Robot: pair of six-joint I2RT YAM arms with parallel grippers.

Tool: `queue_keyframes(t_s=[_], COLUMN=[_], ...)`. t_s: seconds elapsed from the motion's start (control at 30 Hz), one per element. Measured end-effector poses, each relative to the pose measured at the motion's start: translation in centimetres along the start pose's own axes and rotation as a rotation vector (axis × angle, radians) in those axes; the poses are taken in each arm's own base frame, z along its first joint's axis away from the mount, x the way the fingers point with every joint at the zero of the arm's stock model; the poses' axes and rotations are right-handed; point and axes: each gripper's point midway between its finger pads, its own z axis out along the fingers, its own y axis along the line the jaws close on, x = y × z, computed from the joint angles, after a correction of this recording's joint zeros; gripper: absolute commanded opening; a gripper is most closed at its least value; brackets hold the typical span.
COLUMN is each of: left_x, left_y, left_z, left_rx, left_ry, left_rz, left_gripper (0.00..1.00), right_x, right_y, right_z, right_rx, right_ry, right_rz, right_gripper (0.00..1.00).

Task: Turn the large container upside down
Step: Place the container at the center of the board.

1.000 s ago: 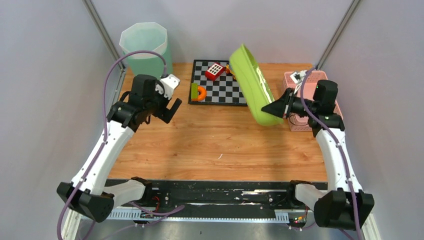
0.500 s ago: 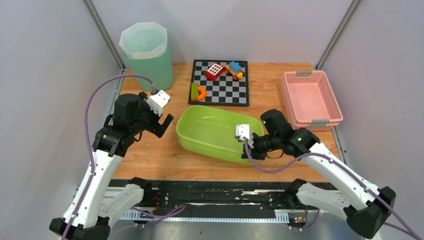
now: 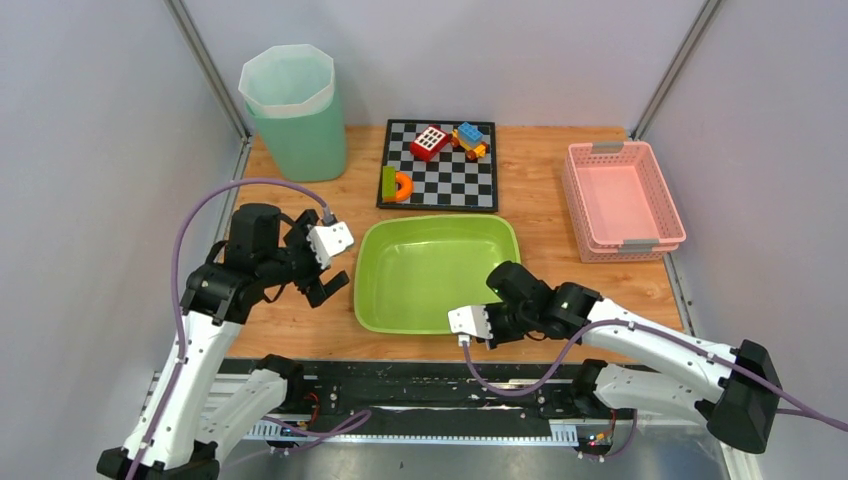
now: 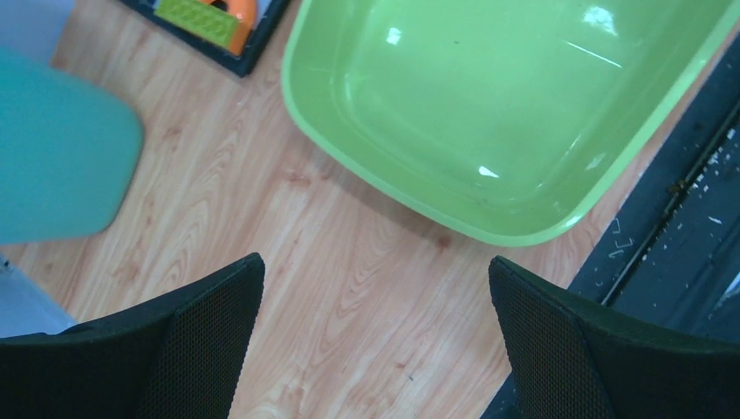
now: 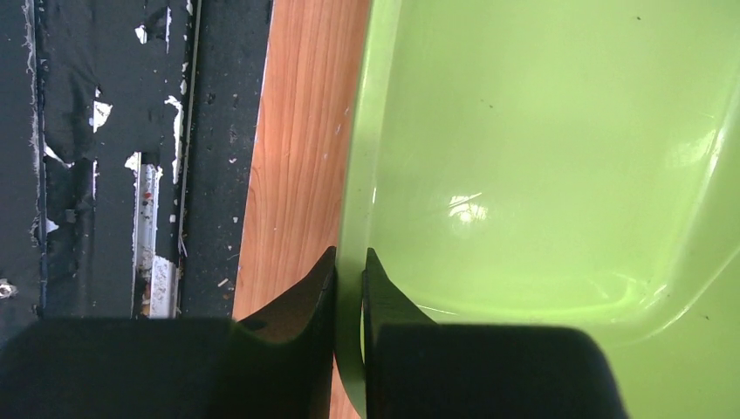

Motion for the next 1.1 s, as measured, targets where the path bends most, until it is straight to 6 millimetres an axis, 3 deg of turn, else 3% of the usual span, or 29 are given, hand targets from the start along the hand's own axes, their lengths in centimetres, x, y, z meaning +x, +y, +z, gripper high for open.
queue_keyframes(t_s=[0.07, 0.23, 0.43, 0.57, 0.7, 0.87, 1.1], left_x=[0.4, 2.3, 4.1, 4.4, 4.8, 4.9, 1.6], left_y=[-0.7, -2.4, -5.4, -7.6, -9.5, -10.9, -14.8], left_z=[0.5, 2.3, 4.6, 6.3, 8.0, 9.4, 10.3], left_rx=[0.047, 0.154, 0.273, 0.335, 0.398, 0.462, 0.578], left_ry=[0.009, 0.033, 0.047, 0.061, 0.108, 0.161, 0.152], left_rz=[0.020, 0.059, 0.145, 0.263, 0.353, 0.412, 0.517], left_gripper=[1.00, 1.00, 1.00, 1.00, 1.00, 1.00, 1.00], right_x=[0.0, 0.2, 0.5, 0.5, -0.8, -3.0, -1.6], right_y=[0.1, 0.6, 1.1, 1.1, 0.3, -2.3, -5.2], right_z=[0.3, 0.9, 1.1, 0.6, -1.5, -6.2, -11.4], right_rx=[0.000, -0.011, -0.026, -0.017, -0.001, 0.105, 0.351], right_ry=[-0.005, -0.009, -0.007, -0.003, -0.019, -0.120, -0.184], right_rz=[-0.013, -0.016, -0.008, 0.006, 0.023, 0.070, 0.180], right_gripper=[0.09, 0.29, 0.63, 0.72, 0.74, 0.75, 0.80])
